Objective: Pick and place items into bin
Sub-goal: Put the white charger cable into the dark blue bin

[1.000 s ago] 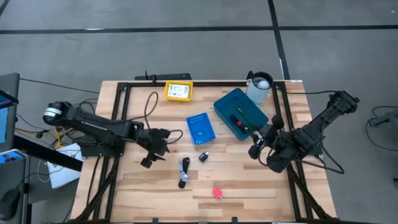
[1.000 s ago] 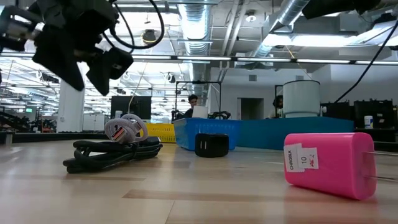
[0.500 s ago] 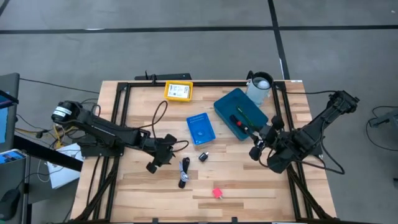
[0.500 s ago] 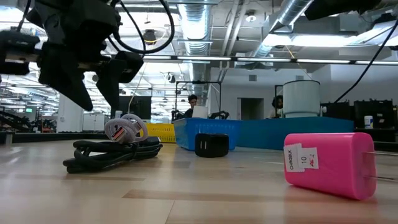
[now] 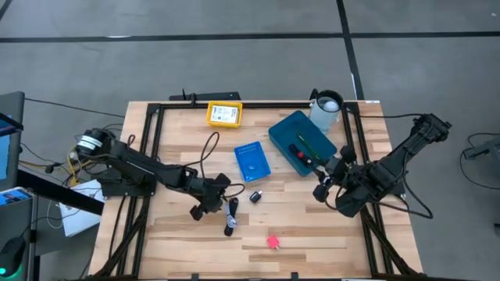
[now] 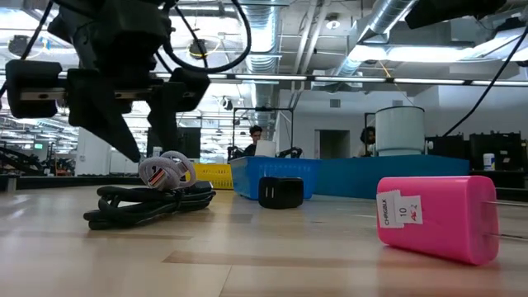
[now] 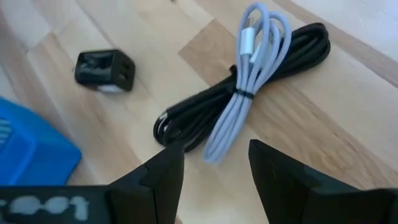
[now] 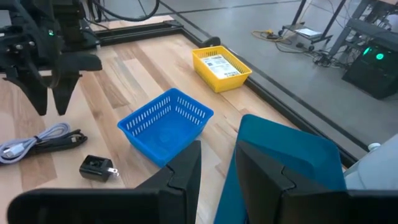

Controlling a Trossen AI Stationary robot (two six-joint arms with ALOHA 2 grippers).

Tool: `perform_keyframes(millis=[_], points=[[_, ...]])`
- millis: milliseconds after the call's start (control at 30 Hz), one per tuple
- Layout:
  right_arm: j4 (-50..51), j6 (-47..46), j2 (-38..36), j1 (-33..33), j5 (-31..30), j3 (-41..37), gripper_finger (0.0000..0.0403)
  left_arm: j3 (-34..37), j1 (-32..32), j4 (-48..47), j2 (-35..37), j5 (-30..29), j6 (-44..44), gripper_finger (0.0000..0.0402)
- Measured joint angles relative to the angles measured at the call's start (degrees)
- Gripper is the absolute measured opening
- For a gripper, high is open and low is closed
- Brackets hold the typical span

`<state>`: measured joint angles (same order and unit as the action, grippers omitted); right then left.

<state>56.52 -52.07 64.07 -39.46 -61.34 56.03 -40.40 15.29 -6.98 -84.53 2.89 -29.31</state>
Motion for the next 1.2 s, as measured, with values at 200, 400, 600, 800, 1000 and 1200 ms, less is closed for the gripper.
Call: perform_keyframes(millis=[200, 400, 600, 800, 1000, 1200], points=[[0.01, -0.02, 0.00, 0.00, 1.78, 0.00, 0.0093, -2.71, 0.91, -1.09, -5.16, 0.88, -0.95, 0.0171], [0.00, -0.02, 0.00, 0.00, 3.47, 0.00, 0.0093, -4.89, 1.05, -2.34, -8.60, 1.37, -1.48, 0.0171], [0.01, -0.02, 0.02, 0.00, 3.48, 0.00, 0.0093, -4.90, 0.96, -1.95, -8.57, 0.92, -2.54, 0.0171], [0.01, -0.02, 0.02, 0.00, 3.48, 0.00, 0.0093, -4.90, 0.44, -1.96, -8.57, 0.85, -3.49, 0.0171], [0.01, -0.01, 0.02, 0.00, 3.48, 0.00, 0.0093, -4.95, 0.31, -0.58, -10.33, 1.66, -3.80, 0.0171], [0.06, -0.02, 0.04, 0.22, 3.72, 0.02, 0.0093, -4.90, 0.31, -0.69, -11.46, 2.35, -3.82, 0.0162]])
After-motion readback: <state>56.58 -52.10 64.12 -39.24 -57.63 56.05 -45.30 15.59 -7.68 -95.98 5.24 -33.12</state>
